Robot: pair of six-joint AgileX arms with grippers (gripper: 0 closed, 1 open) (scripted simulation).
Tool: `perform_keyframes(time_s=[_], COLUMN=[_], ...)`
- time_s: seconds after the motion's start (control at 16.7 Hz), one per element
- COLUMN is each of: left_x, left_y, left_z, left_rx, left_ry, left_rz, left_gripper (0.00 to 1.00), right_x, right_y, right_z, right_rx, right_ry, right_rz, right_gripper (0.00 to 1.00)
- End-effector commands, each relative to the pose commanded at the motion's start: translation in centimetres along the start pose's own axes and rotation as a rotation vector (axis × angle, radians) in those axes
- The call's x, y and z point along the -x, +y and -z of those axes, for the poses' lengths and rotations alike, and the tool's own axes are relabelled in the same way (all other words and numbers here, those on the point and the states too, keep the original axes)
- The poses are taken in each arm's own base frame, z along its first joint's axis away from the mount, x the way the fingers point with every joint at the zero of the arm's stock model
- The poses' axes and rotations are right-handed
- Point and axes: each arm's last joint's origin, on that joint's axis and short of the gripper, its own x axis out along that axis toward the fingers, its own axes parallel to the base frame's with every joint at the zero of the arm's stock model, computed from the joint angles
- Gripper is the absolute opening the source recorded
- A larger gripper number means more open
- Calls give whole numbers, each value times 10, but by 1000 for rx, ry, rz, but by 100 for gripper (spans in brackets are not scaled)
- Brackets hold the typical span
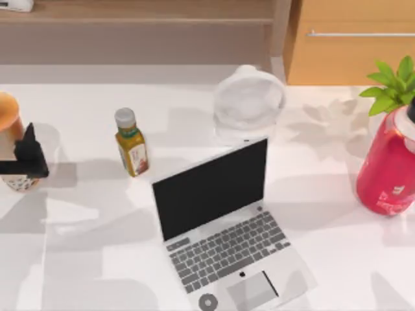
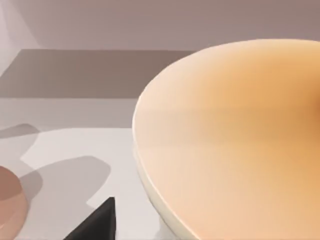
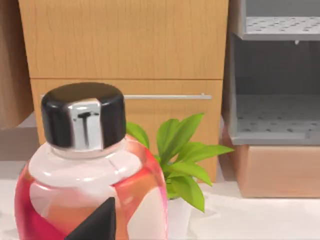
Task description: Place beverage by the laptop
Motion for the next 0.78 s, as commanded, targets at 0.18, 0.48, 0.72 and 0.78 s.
perform_keyframes(time_s=[0.18, 0.48, 0.72, 0.78], left_x=[0, 0, 0, 0], left_y=[0, 0, 0, 0], left_z=[0, 0, 0, 0], left_rx=[0, 0, 0, 0], left_ry=[0, 0, 0, 0], left_rz=[0, 0, 0, 0], left_gripper=[100, 62, 32, 25], right_x=[0, 0, 0, 0], right_y=[0, 0, 0, 0], right_z=[0, 0, 0, 0], right_rx=[0, 0, 0, 0], right_ry=[0, 0, 0, 0], right_rz=[0, 0, 0, 0], right_gripper=[100, 100, 100, 100])
